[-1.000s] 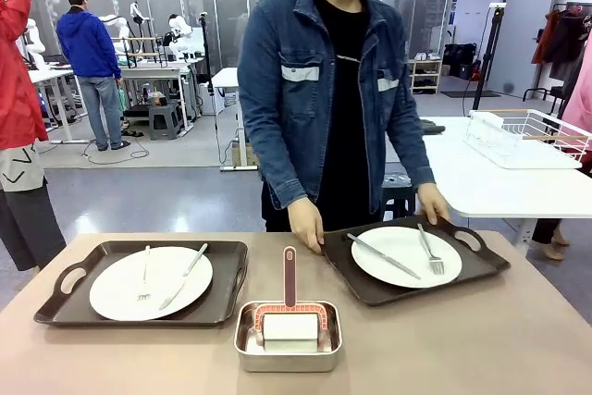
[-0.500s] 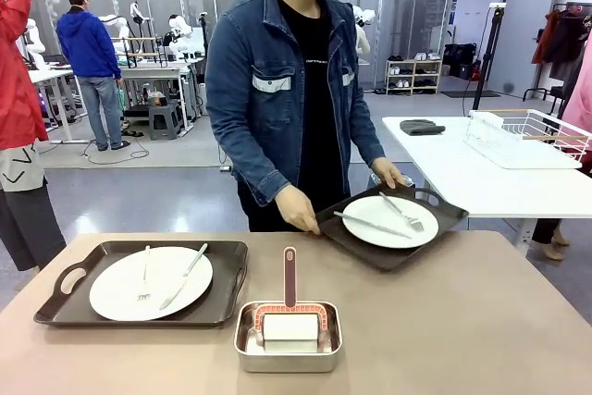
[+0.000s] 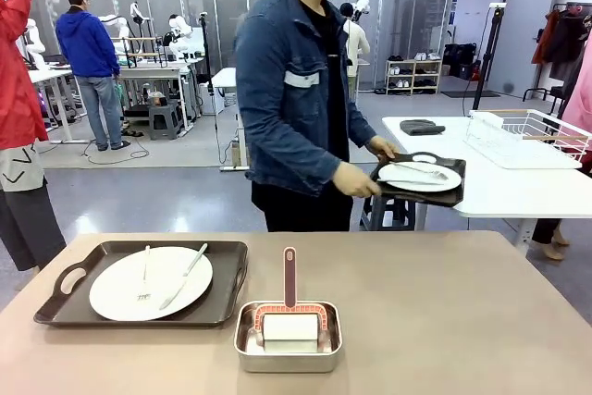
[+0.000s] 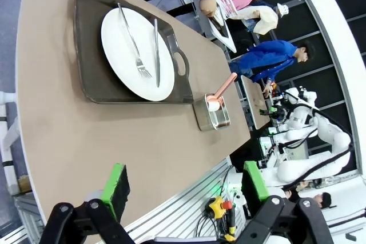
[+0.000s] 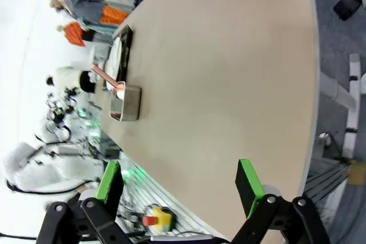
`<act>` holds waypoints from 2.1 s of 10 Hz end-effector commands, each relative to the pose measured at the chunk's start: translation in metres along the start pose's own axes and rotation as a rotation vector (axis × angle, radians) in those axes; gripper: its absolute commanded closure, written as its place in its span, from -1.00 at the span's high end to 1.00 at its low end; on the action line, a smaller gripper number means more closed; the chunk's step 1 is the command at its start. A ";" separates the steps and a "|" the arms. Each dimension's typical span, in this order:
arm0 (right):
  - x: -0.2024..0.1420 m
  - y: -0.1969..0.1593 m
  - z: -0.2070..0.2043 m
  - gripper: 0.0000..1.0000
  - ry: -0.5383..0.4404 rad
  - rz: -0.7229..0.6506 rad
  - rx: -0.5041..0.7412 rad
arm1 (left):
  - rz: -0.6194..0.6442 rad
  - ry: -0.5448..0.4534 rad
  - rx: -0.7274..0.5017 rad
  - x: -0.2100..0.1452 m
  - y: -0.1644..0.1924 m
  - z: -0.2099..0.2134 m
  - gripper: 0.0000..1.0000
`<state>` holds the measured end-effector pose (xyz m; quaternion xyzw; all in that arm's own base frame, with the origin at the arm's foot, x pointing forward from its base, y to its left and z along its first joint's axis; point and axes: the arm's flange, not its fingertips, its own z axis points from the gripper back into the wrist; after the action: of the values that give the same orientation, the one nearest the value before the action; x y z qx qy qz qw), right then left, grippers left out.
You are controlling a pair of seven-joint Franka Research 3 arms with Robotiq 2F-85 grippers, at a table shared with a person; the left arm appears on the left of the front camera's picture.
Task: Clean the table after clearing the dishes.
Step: When the left (or right) Handle tray is removed, use the left hand (or right hand) to clean the left (or right) side of the table with the Lint Roller.
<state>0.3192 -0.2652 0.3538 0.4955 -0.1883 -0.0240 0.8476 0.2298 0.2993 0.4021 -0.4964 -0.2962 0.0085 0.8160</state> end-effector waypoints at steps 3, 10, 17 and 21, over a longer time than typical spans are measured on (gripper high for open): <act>0.065 0.190 -0.130 1.00 0.386 0.566 -0.239 | -0.013 -0.012 -0.016 -0.003 -0.001 0.002 1.00; 0.009 0.298 -0.383 1.00 0.893 1.075 -0.386 | -0.013 -0.012 -0.016 -0.003 -0.001 0.002 1.00; 0.000 0.297 -0.384 1.00 0.902 1.043 -0.341 | -0.013 -0.012 -0.016 -0.003 -0.001 0.002 1.00; 0.048 0.331 -0.440 1.00 1.069 1.250 -0.365 | -0.013 -0.012 -0.016 -0.003 -0.001 0.002 1.00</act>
<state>0.4400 0.2361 0.4452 0.1137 -0.0118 0.6205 0.7759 0.2294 0.2987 0.4018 -0.4961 -0.2954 0.0091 0.8164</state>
